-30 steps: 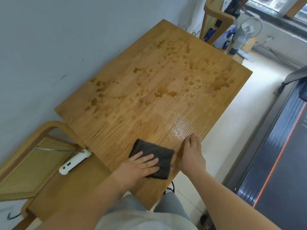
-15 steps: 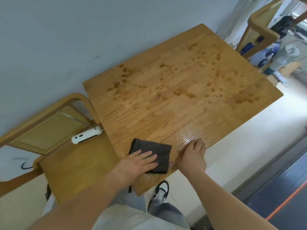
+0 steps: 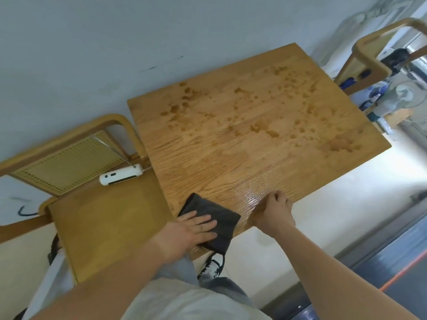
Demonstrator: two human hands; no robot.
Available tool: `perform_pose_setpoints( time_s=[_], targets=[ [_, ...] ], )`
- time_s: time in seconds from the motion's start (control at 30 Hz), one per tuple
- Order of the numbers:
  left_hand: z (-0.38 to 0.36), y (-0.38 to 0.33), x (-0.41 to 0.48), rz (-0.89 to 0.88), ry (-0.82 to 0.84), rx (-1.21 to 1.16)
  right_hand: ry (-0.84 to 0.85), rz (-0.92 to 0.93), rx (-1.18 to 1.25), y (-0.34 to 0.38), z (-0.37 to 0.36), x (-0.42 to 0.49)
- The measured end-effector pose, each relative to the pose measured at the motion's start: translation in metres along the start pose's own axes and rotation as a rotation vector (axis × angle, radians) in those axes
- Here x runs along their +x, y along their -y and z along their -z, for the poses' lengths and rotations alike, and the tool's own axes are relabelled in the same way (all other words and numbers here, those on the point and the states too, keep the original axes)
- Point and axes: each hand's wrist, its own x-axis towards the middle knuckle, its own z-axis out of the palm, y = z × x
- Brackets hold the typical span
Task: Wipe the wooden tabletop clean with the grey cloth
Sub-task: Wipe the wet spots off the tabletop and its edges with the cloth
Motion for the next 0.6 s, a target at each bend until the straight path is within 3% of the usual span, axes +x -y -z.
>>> perform_pose_setpoints(
  time_s=[0.1,0.2,0.27,0.37,0.43,0.5,0.6],
  targets=[
    [0.004,0.005,0.003,0.249,-0.14,-0.072,-0.019,0.076,0.147,-0.017,0.007,-0.006],
    [0.002,-0.047,0.029,0.557,-0.343,-0.23,-0.171,0.095,0.362,-0.026,-0.001,-0.022],
    [0.002,-0.081,0.051,0.514,-0.302,-0.197,-0.191,0.025,0.511,-0.029,-0.007,-0.034],
    [0.014,-0.082,0.079,0.1,-0.108,-0.047,-0.098,-0.104,0.728,-0.035,-0.005,-0.047],
    [0.033,-0.052,0.092,-0.072,-0.016,0.125,-0.055,-0.166,0.867,-0.041,-0.003,-0.054],
    [0.052,-0.023,0.098,0.028,0.01,0.179,0.009,-0.191,1.013,-0.046,0.0,-0.061],
    [0.057,-0.016,0.103,0.395,-0.121,-0.053,0.035,-0.164,1.079,-0.052,0.004,-0.066]
  ],
)
